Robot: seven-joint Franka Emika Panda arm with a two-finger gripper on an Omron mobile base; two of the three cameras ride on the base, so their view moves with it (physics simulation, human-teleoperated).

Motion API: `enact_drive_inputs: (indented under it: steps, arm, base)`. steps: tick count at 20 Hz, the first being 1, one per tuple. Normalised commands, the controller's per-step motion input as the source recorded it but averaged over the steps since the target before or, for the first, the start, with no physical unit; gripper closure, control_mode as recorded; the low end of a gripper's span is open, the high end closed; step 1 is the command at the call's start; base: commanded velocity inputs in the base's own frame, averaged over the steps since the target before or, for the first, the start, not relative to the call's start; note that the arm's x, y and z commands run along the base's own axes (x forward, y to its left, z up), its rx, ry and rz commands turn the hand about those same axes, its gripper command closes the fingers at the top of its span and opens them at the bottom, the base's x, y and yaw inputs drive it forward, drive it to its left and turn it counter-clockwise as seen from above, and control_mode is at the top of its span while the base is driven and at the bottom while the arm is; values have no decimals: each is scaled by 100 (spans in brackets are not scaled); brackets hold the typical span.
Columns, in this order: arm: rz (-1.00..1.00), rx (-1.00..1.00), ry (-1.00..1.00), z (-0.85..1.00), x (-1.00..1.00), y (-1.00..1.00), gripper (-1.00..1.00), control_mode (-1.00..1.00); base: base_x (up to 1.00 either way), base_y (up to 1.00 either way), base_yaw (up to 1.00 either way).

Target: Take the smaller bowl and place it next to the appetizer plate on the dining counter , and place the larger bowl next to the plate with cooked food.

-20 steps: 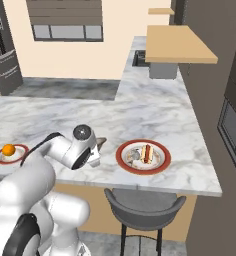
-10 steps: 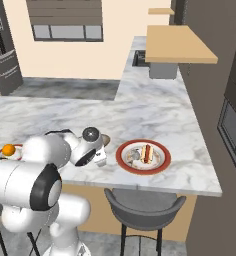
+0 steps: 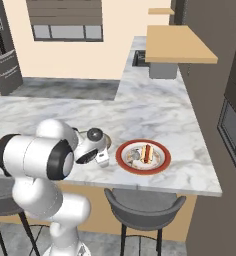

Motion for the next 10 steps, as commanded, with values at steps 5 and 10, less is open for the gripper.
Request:
enact_drive_inputs:
  steps: [5,10]
  arm:
    - [0,0,0,26,-18,-19,-100,-100]
    - [9,0,0,82,-3,0,-100,-100]
  base:
    - [0,0,0]
    - [0,0,0]
